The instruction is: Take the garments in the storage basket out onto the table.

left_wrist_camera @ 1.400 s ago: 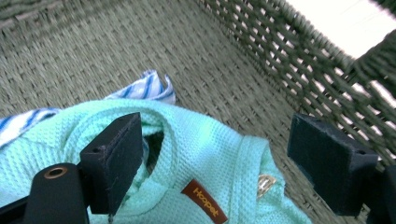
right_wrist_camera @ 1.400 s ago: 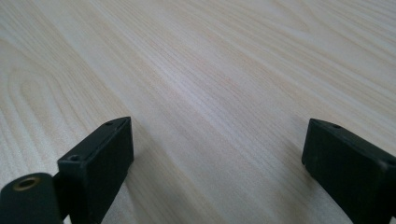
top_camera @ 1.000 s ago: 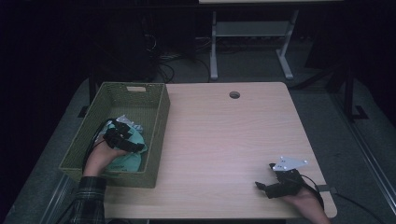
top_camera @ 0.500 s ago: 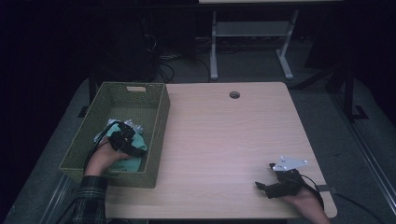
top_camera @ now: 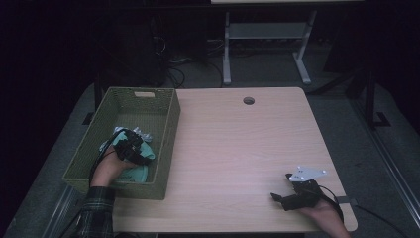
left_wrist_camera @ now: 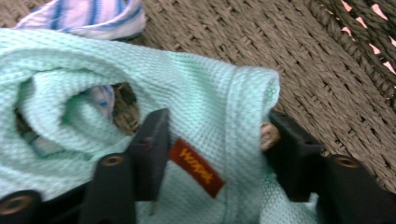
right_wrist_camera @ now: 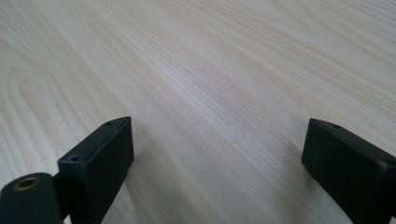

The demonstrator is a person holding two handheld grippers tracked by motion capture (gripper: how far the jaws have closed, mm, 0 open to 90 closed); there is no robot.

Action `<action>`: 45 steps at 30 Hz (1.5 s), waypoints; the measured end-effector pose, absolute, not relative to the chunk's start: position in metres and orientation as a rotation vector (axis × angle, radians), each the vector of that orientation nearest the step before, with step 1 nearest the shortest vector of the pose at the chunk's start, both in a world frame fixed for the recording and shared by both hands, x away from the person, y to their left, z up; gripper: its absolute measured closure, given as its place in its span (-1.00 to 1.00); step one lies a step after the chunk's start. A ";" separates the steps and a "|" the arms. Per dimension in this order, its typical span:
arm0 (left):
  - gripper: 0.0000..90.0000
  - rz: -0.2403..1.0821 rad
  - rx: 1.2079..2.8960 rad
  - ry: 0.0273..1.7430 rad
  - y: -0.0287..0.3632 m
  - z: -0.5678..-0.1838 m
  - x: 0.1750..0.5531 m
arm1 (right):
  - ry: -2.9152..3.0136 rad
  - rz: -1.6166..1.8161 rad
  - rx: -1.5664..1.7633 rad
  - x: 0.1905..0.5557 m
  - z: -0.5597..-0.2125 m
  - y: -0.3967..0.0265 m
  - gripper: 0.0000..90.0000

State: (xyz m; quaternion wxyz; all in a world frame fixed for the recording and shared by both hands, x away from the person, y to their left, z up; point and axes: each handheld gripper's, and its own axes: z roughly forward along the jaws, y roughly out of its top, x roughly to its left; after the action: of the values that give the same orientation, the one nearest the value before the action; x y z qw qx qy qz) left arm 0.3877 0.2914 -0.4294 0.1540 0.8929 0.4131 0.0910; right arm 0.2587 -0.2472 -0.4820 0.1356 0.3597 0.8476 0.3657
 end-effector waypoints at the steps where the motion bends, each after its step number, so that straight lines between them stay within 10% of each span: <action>1: 0.13 0.267 2.560 1.197 0.292 -0.428 0.387 | 2.455 1.059 1.042 0.259 -0.482 -0.247 -0.80; 9: 0.71 0.274 2.499 1.289 0.296 -0.420 0.387 | 2.455 1.059 1.042 0.259 -0.482 -0.247 -0.80; 45: 0.78 0.280 1.944 1.141 0.332 -0.368 0.369 | 2.453 1.062 1.046 0.259 -0.482 -0.247 -0.80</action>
State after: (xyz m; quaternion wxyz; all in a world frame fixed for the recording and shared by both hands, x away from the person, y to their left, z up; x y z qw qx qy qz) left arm 0.3695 0.3323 -0.3683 0.4213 0.7762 0.4556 0.1118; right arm 0.2587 -0.2471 -0.4820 0.1349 0.3611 0.8467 0.3667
